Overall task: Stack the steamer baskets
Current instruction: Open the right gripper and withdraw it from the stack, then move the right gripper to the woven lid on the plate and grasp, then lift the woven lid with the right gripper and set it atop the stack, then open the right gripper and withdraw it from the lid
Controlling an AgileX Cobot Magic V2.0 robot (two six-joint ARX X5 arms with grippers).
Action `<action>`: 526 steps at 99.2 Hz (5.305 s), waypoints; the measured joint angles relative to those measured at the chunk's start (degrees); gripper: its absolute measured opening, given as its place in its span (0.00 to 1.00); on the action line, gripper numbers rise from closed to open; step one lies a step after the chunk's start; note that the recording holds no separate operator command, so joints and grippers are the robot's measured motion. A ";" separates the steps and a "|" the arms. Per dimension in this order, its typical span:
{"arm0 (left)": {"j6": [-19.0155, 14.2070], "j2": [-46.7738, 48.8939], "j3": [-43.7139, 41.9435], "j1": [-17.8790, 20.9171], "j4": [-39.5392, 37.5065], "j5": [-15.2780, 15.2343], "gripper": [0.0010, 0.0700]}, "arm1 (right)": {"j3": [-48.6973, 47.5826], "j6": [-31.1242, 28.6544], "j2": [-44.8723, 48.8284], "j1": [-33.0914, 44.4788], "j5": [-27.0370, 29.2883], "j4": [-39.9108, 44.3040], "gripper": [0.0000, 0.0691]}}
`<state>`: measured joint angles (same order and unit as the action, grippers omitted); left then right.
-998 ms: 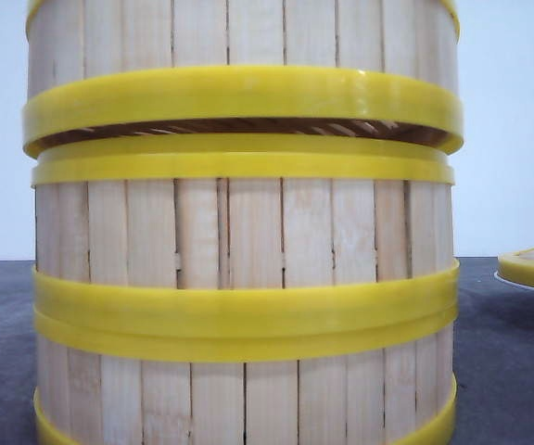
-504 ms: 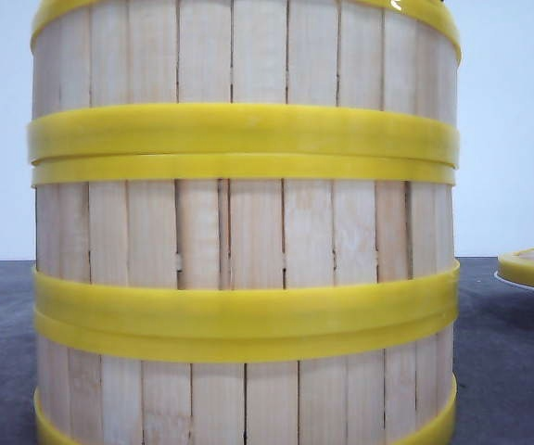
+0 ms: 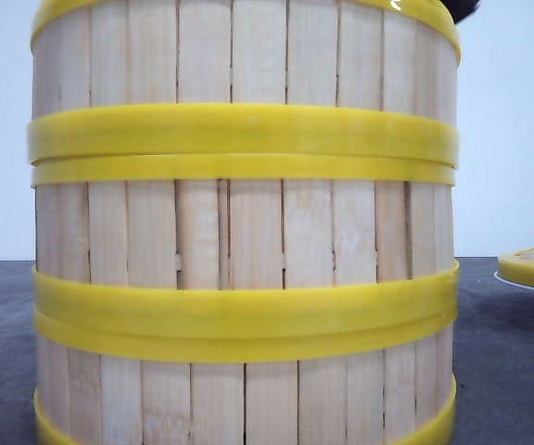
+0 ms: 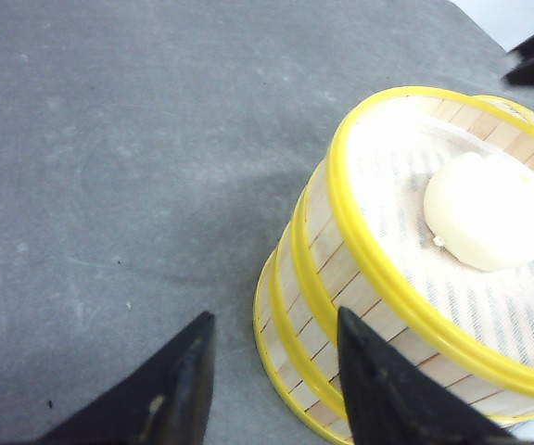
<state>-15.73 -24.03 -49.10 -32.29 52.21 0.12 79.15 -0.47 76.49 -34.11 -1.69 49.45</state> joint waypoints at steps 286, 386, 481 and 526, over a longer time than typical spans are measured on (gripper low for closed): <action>1.38 0.04 0.00 0.00 -0.09 0.00 0.33 | -10.14 -4.48 10.49 40.37 -3.04 -0.33 0.08; 2.23 0.04 0.00 0.00 -0.13 0.00 0.33 | 13.33 -5.53 -9.88 3.76 -12.13 15.02 0.08; 2.23 0.04 0.00 0.00 -0.13 0.00 0.33 | 14.47 -5.29 6.86 -21.92 -1.07 16.50 0.08; 2.25 0.04 0.00 0.00 -0.13 0.00 0.33 | 14.51 -4.92 8.72 -22.03 1.46 15.26 0.08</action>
<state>-13.47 -23.99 -49.10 -32.29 52.07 0.12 93.67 -5.39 85.21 -56.14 -0.23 64.71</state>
